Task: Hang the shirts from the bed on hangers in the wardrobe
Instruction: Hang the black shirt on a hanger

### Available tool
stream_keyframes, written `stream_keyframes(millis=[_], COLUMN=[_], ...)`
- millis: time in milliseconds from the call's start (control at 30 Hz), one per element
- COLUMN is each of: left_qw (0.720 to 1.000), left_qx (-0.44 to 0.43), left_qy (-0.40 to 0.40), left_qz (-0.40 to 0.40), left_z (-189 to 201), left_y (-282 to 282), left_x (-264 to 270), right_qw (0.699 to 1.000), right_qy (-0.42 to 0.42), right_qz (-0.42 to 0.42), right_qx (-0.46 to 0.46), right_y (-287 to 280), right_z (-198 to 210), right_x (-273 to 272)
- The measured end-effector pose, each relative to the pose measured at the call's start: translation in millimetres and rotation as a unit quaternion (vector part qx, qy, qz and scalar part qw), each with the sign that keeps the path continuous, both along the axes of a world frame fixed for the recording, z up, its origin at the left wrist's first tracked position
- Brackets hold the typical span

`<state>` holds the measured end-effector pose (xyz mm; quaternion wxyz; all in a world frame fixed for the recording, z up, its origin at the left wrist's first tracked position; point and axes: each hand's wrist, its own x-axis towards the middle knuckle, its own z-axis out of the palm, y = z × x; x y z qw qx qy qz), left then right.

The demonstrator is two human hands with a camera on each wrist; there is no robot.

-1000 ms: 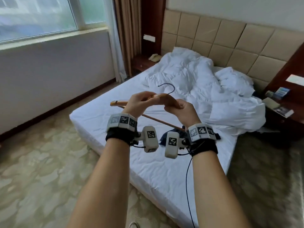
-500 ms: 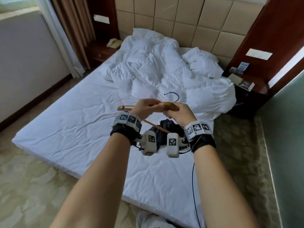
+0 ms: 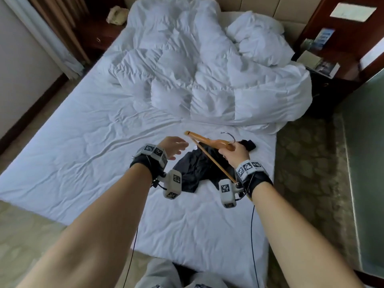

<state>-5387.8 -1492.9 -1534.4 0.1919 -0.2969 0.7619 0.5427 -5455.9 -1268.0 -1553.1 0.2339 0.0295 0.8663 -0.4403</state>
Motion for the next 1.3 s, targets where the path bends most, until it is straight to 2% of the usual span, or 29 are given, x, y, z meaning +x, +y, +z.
stream_keyframes(millis=[233,367,633,967,1233,1300], left_qw=[0.996,0.993,0.984,0.968,0.955,0.958], left_qx=[0.028,0.005,-0.059,-0.133,-0.154,-0.165], left_qy=[-0.076,-0.115,-0.161,-0.162,-0.169,-0.153], left_qz=[0.048,0.028,-0.054,-0.139,-0.188,-0.178], left_z=[-83.4,-138.7,-223.7,-278.6,-325.5,-334.0], left_y=[-13.3,-25.5,-34.9,-19.3,-5.5,-3.2], left_x=[-37.9,-50.8,-74.3,-121.8,-155.3,-159.7], right_qw=[0.998,0.996,0.988,0.981,0.972,0.972], right_qy=[-0.032,-0.05,-0.083,-0.074,-0.133,-0.139], right_qz=[-0.024,-0.048,-0.093,-0.159,-0.149,-0.143], right_qx=[0.038,0.062,0.094,0.085,0.125,0.122], right_y=[-4.0,-10.1,-20.0,-27.9,-24.7,-23.5], right_z=[-57.2,-94.3,-152.9,-200.8,-229.9,-234.7], right_x=[-28.6,-40.8,-66.3,-101.5,-117.1,-119.1])
